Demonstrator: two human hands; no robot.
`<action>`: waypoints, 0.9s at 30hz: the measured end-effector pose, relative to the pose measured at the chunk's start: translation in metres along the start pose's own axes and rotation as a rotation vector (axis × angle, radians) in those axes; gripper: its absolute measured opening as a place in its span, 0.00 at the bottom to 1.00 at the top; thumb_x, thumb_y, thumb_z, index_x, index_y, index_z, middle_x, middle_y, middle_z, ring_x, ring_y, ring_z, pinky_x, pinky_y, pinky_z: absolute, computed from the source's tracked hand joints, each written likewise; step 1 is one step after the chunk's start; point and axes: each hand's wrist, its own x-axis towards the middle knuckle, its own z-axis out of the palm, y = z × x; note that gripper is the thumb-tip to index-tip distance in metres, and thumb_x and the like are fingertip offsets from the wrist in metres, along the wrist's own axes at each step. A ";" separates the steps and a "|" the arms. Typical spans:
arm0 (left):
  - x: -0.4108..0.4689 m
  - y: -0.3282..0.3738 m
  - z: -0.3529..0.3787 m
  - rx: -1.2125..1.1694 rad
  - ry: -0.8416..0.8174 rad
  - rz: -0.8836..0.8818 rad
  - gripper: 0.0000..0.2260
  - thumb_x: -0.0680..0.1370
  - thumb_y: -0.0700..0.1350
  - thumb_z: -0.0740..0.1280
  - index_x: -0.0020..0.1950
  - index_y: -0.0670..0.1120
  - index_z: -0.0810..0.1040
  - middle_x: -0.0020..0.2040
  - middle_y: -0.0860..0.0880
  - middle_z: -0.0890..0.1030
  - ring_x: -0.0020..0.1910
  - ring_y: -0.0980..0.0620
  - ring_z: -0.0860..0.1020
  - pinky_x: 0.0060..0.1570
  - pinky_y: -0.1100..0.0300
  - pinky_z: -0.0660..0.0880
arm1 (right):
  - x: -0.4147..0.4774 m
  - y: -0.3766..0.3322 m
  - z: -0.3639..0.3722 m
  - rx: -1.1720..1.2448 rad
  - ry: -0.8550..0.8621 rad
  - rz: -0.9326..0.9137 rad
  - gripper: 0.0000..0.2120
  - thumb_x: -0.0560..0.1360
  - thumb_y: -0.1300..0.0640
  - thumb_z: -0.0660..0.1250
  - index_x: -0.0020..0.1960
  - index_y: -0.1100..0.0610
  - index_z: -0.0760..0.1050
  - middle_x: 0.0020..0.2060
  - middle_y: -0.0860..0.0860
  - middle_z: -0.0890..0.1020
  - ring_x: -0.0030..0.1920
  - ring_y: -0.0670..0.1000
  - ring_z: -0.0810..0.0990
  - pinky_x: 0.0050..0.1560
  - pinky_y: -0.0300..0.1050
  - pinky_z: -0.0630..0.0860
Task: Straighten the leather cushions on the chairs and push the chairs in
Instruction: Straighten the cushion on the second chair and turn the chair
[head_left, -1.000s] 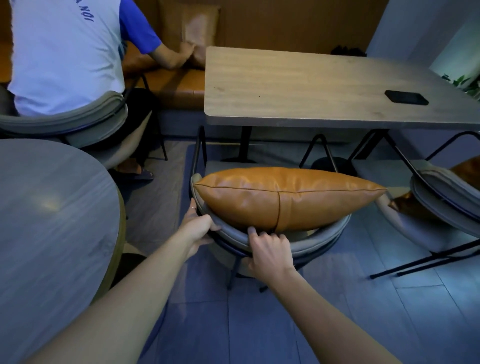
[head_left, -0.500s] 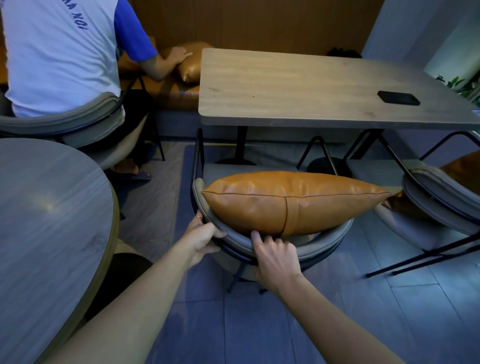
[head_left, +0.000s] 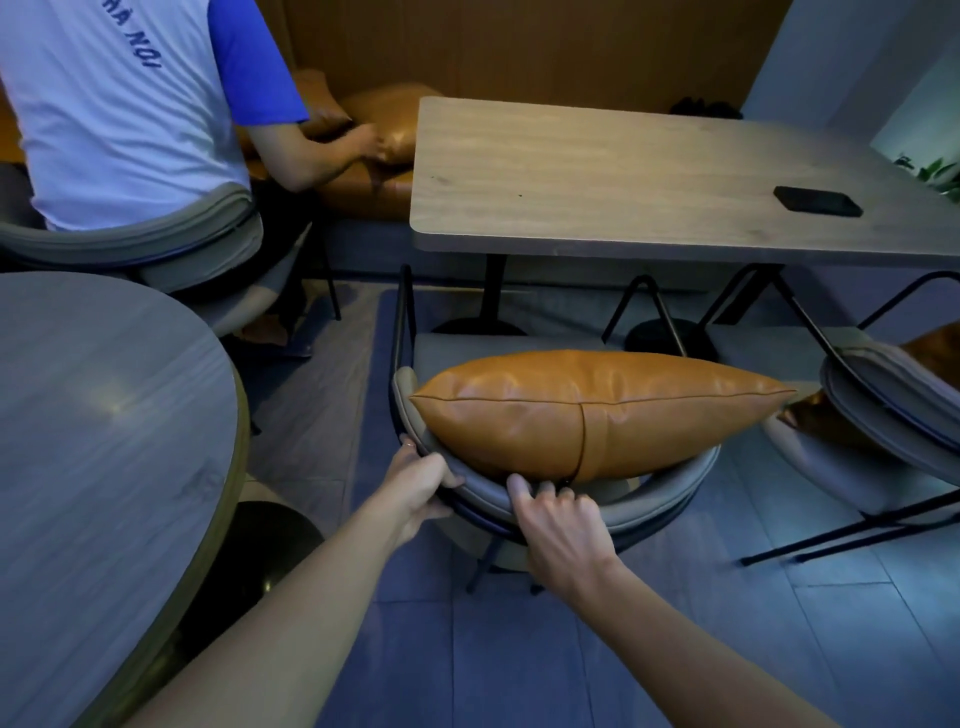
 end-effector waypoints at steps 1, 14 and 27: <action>-0.001 -0.002 0.002 0.002 -0.002 -0.005 0.22 0.75 0.26 0.64 0.62 0.49 0.73 0.62 0.43 0.79 0.55 0.42 0.77 0.56 0.37 0.75 | -0.002 0.002 0.002 -0.007 -0.003 -0.002 0.26 0.67 0.63 0.73 0.61 0.55 0.65 0.46 0.56 0.81 0.43 0.58 0.83 0.36 0.48 0.71; 0.012 0.002 0.013 0.012 -0.072 -0.006 0.27 0.76 0.28 0.65 0.71 0.47 0.69 0.67 0.41 0.78 0.64 0.38 0.76 0.64 0.32 0.74 | 0.006 0.022 0.003 -0.003 0.028 0.010 0.27 0.70 0.61 0.71 0.64 0.55 0.63 0.50 0.54 0.80 0.47 0.57 0.83 0.35 0.48 0.67; 0.020 -0.006 0.022 0.001 -0.039 -0.005 0.31 0.77 0.37 0.71 0.77 0.50 0.65 0.65 0.42 0.79 0.60 0.38 0.80 0.60 0.36 0.78 | 0.015 0.043 0.010 0.093 0.103 -0.037 0.24 0.81 0.37 0.58 0.69 0.53 0.65 0.49 0.54 0.85 0.49 0.60 0.84 0.37 0.49 0.66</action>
